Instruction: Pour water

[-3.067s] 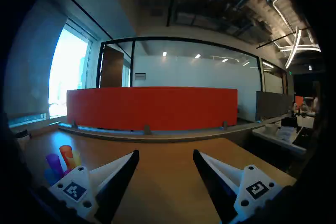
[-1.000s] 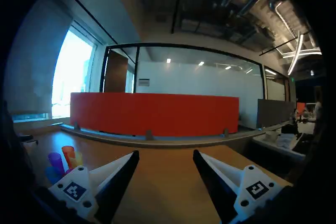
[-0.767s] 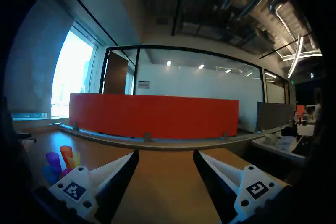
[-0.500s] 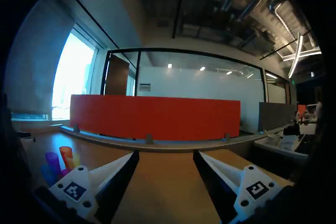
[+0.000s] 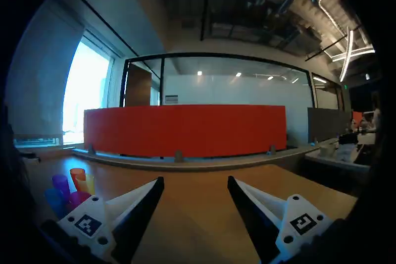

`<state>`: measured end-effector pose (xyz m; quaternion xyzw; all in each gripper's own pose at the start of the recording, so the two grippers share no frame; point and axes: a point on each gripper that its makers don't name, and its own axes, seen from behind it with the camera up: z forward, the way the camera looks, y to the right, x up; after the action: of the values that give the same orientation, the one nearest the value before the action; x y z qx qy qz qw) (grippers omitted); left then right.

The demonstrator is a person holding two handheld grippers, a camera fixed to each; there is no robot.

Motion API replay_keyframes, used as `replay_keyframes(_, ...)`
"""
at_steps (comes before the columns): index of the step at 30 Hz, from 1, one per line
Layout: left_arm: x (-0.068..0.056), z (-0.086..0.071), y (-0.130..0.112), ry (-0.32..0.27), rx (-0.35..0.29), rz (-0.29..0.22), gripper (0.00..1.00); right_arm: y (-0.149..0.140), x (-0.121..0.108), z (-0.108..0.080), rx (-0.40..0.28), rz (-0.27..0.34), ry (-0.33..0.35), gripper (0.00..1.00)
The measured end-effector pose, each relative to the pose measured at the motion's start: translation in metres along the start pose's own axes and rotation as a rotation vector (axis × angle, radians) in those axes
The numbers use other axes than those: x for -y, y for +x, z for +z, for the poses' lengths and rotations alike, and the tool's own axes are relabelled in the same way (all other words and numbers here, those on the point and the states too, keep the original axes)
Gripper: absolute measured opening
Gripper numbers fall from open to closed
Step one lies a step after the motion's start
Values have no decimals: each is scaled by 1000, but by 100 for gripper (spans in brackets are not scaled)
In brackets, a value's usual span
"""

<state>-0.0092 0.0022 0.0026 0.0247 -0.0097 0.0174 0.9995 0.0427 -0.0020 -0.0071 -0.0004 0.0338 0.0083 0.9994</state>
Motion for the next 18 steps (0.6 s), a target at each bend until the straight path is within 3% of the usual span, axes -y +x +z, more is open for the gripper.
replay_keyframes(18,1,1,0,0,0,0,90,-34,-7,3,31,23,1,99)
